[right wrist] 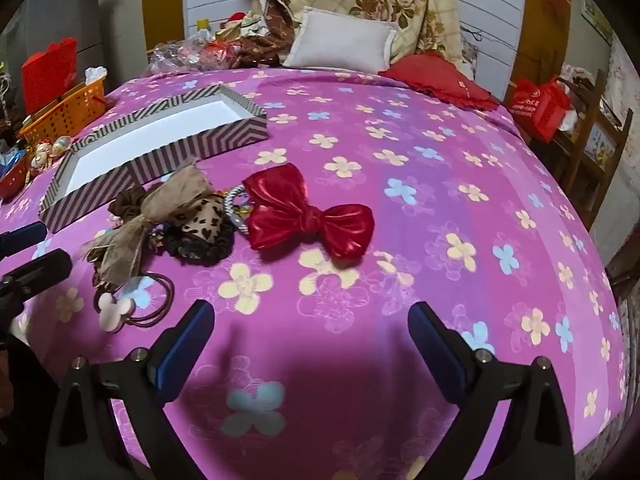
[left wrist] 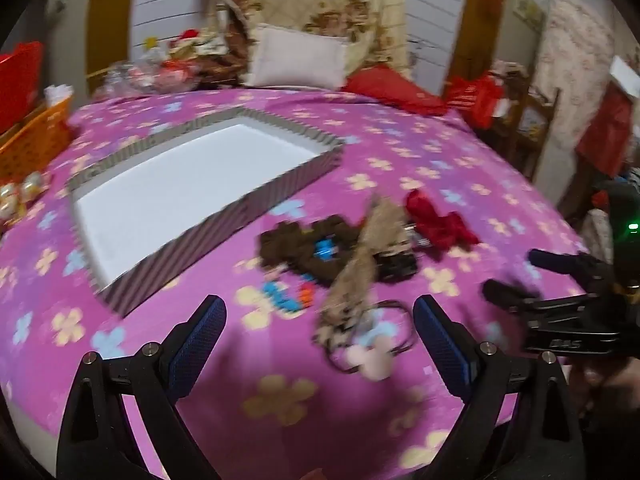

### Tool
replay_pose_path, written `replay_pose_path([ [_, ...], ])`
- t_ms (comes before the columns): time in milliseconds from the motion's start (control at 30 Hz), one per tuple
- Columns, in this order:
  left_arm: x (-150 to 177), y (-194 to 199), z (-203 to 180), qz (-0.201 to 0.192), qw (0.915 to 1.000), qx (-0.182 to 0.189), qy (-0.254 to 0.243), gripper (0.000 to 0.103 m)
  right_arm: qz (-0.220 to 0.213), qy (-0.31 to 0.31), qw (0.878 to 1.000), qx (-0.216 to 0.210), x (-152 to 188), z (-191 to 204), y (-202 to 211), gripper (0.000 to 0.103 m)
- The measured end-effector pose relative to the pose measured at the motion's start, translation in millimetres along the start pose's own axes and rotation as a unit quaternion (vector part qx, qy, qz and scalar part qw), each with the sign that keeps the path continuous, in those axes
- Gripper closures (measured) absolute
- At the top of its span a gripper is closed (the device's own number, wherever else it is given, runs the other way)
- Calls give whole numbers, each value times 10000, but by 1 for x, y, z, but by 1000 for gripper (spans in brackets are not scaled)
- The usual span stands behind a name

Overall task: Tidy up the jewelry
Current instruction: 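Grasp the brown scrunchie with tan ribbon bow with the left tool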

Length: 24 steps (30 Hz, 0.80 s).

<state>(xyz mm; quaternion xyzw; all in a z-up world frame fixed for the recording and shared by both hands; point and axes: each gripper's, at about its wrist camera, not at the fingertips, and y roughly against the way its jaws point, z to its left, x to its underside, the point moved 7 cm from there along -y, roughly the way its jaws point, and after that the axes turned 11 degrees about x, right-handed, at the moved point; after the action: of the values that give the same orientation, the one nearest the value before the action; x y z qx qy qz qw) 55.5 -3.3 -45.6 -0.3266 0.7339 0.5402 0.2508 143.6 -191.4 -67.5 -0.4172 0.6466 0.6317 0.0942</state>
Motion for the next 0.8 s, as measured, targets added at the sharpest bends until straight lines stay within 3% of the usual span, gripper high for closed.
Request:
replay_pose_path([
  [100,-12,-13,-10,134,9994,53,-316,42,86,-89,9999,39,1,-5,-4,4],
  [233,-17,-33,-12,476,9976,77,-500,59,58,-156,9998,73,0,-9,-4,4],
  [333,-11,-43,-12,691,9960,-61,-564,64,-5,-232,9997,17,-2,-12,0,4],
  [533,-3,-57,-3,867,9957,14,-330,103,13,-255,9997,10,-2,-12,0,4],
  [700,0,-60,2,887,9959,130,-137,103,-4,-201,9998,33,-3,-10,-1,4],
  [800,-5,-44,3,682,9974,248,-34,103,5,-229,9997,26,-3,-10,-2,4],
])
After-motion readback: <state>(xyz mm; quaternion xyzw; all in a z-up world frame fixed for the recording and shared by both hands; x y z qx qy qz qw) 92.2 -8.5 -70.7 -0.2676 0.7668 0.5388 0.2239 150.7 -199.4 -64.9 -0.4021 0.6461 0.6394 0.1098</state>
